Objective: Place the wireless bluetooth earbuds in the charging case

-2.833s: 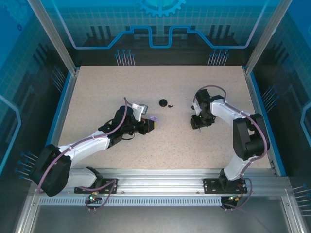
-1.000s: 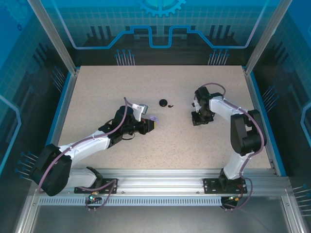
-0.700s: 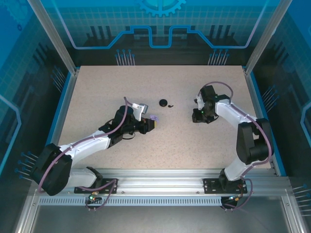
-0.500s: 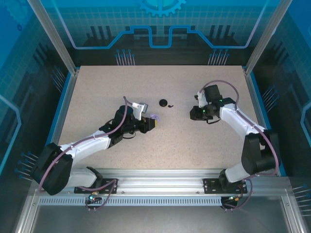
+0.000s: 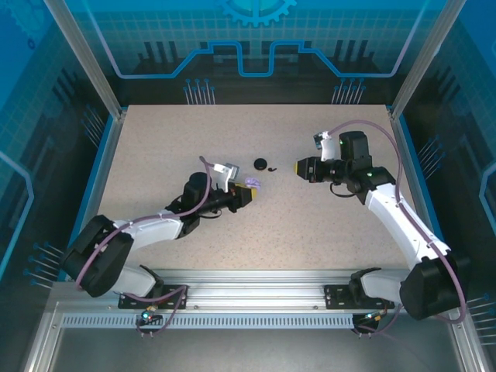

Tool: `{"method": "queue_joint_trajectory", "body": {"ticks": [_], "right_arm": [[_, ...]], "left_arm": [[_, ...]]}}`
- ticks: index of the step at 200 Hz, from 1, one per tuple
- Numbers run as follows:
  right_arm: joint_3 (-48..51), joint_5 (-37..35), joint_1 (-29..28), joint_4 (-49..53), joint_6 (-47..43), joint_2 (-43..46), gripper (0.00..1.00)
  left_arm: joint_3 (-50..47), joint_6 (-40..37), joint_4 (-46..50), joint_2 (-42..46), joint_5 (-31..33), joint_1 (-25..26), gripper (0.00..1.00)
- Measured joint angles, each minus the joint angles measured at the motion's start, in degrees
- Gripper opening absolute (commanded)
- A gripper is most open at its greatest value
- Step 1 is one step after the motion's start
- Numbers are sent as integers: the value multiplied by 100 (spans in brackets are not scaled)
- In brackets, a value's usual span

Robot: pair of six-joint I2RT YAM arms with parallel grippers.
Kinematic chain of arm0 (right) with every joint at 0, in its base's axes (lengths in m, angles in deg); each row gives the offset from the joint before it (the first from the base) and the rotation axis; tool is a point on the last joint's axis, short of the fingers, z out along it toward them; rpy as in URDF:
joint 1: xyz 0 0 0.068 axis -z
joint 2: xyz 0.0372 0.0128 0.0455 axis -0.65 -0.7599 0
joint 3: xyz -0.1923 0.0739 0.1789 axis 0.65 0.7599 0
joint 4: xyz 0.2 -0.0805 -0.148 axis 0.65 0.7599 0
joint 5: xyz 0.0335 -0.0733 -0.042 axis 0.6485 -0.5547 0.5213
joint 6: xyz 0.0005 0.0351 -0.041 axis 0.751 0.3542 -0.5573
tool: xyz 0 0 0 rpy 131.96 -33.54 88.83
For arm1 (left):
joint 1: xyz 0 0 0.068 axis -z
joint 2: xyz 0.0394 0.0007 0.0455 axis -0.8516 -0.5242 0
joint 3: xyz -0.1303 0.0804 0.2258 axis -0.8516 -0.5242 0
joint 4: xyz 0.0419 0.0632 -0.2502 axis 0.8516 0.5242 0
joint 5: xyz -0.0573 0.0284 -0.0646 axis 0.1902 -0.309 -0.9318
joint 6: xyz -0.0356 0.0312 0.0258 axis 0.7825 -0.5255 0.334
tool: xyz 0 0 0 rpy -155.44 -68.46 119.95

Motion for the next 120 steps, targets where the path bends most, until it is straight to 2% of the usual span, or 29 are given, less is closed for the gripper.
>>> {"method": "queue_joint_trajectory", "body": {"ticks": [59,120], "right_arm": [[-20,201,-442,-184,149,262,20],[-256,212,-1040,-474,186,391,20]], "left_arm": [[190,-24,-1073,-496,-450,2,9],[348,-455,-1445,-481,-697,197,8]]}}
